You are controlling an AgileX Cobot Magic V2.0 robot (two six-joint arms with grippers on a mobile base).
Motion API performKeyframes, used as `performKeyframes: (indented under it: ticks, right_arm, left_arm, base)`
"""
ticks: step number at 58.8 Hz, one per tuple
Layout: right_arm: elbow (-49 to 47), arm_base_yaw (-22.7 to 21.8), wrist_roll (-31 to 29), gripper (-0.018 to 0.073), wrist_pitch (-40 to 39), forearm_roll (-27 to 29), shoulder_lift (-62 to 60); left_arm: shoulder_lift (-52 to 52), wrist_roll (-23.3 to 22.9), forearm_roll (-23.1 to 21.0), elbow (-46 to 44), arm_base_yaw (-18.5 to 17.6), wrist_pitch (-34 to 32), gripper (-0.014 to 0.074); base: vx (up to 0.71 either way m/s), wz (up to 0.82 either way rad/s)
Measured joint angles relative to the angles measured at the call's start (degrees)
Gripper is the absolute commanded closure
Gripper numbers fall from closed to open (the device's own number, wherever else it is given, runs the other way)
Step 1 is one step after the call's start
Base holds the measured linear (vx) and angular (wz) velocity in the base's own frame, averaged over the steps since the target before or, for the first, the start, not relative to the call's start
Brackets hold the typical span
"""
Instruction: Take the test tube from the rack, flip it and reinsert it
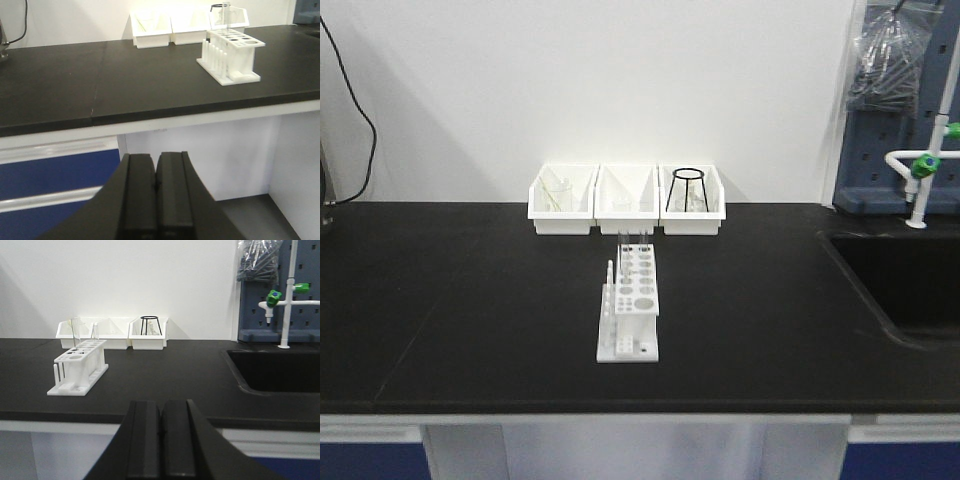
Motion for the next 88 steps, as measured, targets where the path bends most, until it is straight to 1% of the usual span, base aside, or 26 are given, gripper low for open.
performKeyframes:
  ticks: [57, 88]
  right_arm:
    - [0.00, 0.00, 0.00, 0.0570, 0.00, 0.00, 0.00]
    - [0.00, 0.00, 0.00, 0.0570, 0.00, 0.00, 0.00]
  left_arm:
    - [0.00, 0.00, 0.00, 0.00, 0.00, 0.00, 0.0602]
    - [0.00, 0.00, 0.00, 0.00, 0.00, 0.00, 0.0602]
  base:
    - [0.35, -0.02]
    - [0.16, 0.02]
